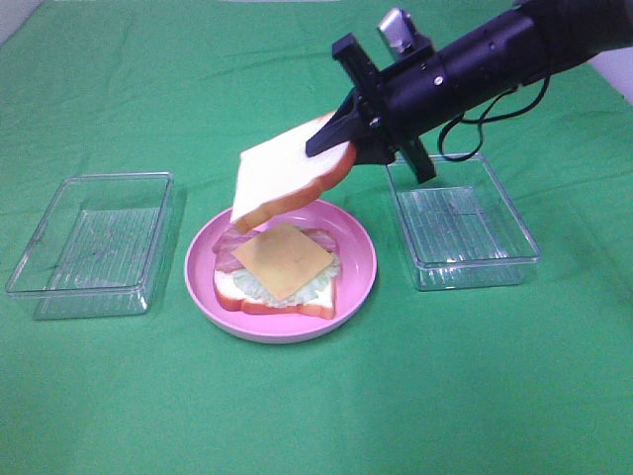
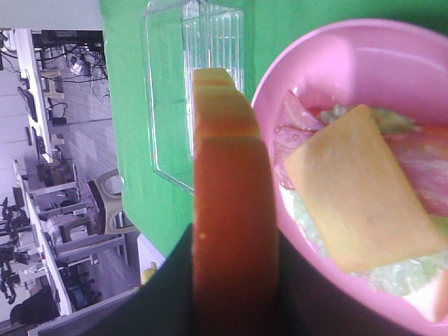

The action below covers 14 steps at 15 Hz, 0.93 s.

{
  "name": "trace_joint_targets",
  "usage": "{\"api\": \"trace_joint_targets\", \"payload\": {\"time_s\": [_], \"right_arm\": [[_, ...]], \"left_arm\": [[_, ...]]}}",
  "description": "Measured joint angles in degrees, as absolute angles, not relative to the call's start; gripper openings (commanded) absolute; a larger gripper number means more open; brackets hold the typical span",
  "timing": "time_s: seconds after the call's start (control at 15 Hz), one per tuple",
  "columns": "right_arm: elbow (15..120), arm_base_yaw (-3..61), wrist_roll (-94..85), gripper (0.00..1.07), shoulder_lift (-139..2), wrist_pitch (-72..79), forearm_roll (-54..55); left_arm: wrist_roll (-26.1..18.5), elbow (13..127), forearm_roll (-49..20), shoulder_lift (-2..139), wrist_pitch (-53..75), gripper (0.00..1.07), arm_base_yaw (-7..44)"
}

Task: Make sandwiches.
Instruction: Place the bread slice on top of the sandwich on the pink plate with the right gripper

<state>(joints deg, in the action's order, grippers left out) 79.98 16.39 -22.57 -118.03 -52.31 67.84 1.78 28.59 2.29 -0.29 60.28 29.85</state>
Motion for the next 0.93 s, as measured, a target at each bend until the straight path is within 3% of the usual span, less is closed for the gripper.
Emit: {"api": "trace_joint_targets", "payload": {"time_s": [0.27, 0.67, 0.93], "right_arm": [[73.3, 19.1, -26.8, 0.0, -119.1, -48.0, 75.6], [72.2, 20.5, -30.6, 0.0, -123.1, -45.3, 84.3], [72.1, 21.1, -28.5, 0.0, -124.7, -43.9, 81.3]], "left_arm": [[1.8, 28.6, 2.3, -0.3, 60.3, 0.73, 29.9], [1.8, 28.6, 2.3, -0.3, 60.3, 0.73, 29.9], [1.8, 28.6, 2.3, -0.3, 60.3, 0.73, 29.9]]}}
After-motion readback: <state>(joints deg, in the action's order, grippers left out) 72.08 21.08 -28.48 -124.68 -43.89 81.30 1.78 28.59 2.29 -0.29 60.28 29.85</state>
